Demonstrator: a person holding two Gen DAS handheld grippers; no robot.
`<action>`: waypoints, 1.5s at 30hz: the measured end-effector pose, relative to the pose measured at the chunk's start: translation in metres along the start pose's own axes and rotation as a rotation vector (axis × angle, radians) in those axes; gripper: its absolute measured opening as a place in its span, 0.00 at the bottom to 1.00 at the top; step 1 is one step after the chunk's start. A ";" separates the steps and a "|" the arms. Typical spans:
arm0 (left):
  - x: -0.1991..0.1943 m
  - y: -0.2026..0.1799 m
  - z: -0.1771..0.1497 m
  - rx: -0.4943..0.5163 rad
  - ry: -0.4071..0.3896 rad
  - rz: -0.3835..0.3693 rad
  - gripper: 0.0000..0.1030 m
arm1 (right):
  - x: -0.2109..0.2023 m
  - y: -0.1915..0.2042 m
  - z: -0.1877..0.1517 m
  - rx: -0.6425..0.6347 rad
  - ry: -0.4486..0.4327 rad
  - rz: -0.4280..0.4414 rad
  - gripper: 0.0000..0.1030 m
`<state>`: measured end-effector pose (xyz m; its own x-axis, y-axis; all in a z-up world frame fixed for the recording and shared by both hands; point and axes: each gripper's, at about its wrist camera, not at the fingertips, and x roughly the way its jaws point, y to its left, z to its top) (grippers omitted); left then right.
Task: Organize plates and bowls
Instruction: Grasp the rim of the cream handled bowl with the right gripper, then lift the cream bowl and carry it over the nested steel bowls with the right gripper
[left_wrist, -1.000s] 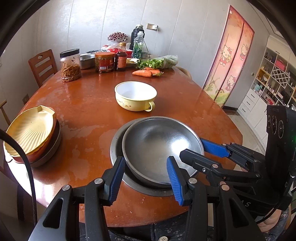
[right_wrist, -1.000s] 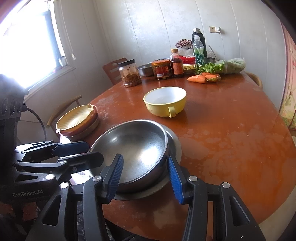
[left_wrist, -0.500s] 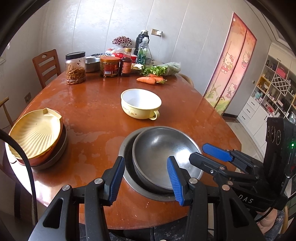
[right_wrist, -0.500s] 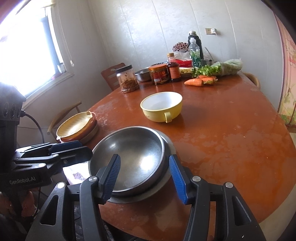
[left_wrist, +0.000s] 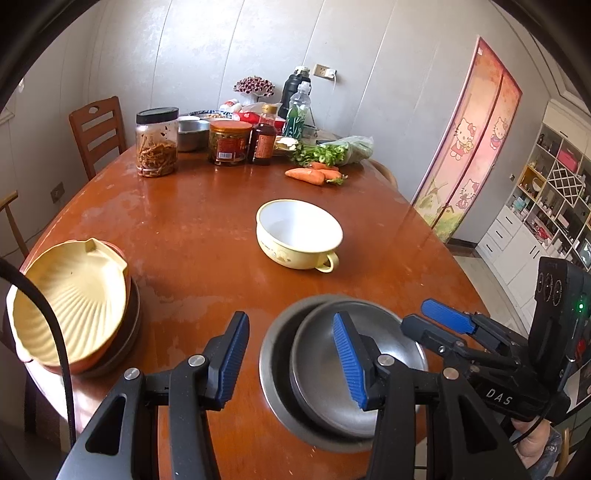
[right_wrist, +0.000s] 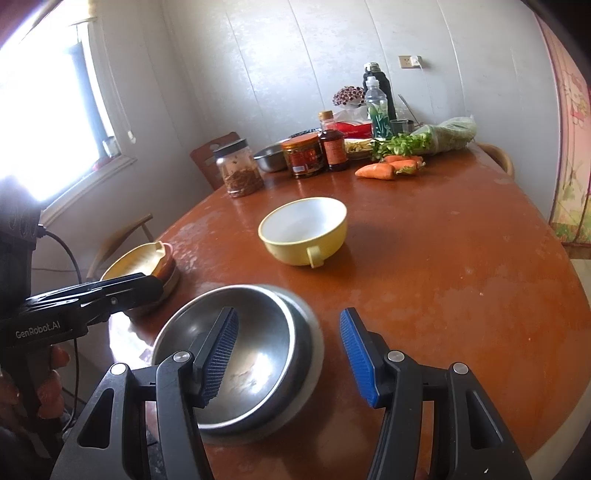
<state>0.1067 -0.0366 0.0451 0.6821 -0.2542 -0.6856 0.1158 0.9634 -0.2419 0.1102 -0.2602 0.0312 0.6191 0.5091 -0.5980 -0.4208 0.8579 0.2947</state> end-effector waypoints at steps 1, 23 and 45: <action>0.004 0.001 0.002 -0.001 0.004 0.001 0.46 | 0.002 -0.002 0.002 0.001 0.001 -0.005 0.58; 0.110 0.018 0.078 -0.024 0.127 0.007 0.46 | 0.103 -0.041 0.090 -0.044 0.086 -0.020 0.53; 0.146 0.024 0.085 -0.093 0.184 -0.085 0.46 | 0.162 -0.047 0.101 -0.049 0.221 0.055 0.49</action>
<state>0.2708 -0.0431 -0.0026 0.5283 -0.3537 -0.7719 0.0947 0.9280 -0.3604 0.2978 -0.2110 -0.0042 0.4364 0.5227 -0.7324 -0.4848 0.8223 0.2979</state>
